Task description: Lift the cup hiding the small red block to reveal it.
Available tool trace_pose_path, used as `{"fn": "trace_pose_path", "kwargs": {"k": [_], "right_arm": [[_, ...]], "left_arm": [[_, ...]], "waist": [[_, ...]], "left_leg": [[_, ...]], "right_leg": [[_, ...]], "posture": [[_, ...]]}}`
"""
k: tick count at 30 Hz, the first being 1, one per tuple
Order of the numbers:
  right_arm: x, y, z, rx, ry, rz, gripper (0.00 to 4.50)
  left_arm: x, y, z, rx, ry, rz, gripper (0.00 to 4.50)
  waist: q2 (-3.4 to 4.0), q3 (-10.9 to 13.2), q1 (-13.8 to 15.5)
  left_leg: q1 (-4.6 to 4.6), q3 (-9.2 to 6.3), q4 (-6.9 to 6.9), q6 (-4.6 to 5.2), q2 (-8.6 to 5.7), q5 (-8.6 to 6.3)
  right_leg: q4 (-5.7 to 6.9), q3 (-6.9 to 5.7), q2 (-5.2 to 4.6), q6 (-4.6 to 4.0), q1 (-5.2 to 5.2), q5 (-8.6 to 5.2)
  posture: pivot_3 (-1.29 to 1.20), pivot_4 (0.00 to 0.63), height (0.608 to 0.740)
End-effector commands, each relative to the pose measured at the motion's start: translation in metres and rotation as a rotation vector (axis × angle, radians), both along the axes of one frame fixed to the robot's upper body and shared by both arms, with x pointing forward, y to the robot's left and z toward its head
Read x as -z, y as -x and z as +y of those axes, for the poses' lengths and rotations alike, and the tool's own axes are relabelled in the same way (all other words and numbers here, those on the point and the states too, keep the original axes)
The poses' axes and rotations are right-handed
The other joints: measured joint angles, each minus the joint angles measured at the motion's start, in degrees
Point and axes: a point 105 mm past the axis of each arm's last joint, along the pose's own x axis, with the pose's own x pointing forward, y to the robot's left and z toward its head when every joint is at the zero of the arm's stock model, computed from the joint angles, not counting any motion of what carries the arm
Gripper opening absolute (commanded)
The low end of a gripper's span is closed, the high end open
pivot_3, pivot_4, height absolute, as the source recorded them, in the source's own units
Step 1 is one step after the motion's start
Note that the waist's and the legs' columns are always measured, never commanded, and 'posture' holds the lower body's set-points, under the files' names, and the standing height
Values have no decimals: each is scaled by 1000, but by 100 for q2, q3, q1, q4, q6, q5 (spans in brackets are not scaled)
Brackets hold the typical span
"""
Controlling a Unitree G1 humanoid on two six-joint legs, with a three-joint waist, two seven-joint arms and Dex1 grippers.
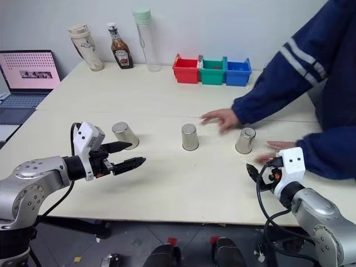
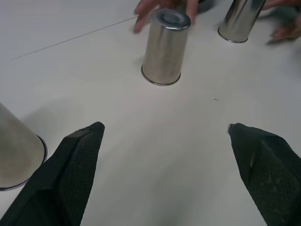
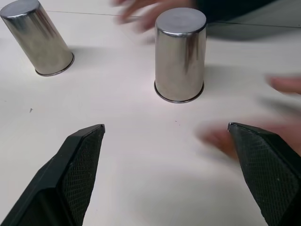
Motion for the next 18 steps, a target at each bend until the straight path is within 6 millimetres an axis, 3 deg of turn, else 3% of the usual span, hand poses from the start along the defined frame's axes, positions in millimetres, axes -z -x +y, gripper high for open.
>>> {"fn": "trace_pose_path", "kwargs": {"k": [1, 11, 18], "right_arm": [[-9, 2, 0, -15, 15, -38, 4456], [-15, 1, 8, -54, 26, -57, 4456], [-22, -11, 44, -261, 53, -92, 4456]], "left_arm": [[-5, 3, 1, 19, -42, -29, 4500], [-8, 1, 2, 16, -35, -41, 4500], [-6, 5, -8, 44, -28, -77, 4500]], "waist": [[0, 0, -1], [0, 0, 1], [0, 0, -13]], "left_leg": [[0, 0, 0, 0, 0, 0], [1, 1, 1, 0, 0, 0], [6, 4, 1, 0, 1, 0]], "right_leg": [[0, 0, 0, 0, 0, 0], [1, 1, 0, 0, 1, 0], [4, 2, 1, 0, 1, 0]], "posture": [[0, 150, 740], [0, 150, 740], [0, 150, 740]]}}
